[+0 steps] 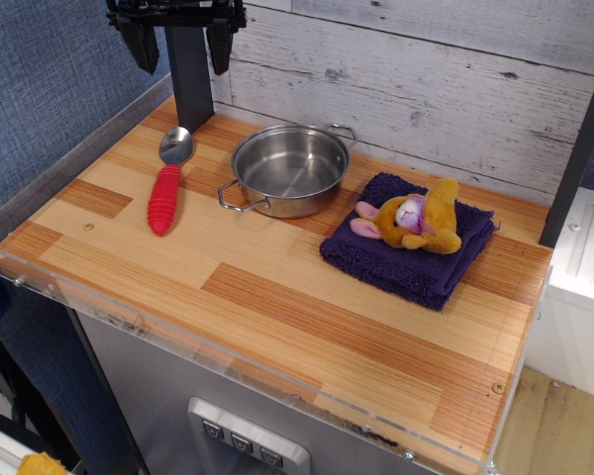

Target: Move the pot below the cloth.

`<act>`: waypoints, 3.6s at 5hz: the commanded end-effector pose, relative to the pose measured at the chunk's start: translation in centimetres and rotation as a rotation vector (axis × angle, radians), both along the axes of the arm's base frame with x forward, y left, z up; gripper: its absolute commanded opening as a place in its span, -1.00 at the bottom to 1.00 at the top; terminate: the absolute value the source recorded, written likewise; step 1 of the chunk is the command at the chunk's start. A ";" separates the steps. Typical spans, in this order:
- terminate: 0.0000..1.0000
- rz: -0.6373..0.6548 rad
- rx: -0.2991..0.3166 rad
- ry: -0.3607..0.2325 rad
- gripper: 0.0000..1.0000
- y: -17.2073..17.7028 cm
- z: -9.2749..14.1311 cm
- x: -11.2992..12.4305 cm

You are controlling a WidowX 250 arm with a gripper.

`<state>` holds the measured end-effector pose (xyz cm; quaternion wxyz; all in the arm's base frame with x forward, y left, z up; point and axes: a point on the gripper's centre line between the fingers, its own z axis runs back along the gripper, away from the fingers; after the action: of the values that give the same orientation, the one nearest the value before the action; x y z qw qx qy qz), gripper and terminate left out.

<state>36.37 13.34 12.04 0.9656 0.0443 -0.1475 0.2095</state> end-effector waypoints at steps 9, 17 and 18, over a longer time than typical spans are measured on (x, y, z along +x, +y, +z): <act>-1.00 0.008 -0.045 0.027 1.00 -3.4 -5.7 2.6; -1.00 -0.070 0.009 0.122 -1.00 -3.3 -8.3 0.3; -1.00 -0.067 -0.009 0.111 -1.00 -3.2 -7.4 0.5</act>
<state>36.04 9.53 1.97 0.9822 0.0417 -0.0559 0.1743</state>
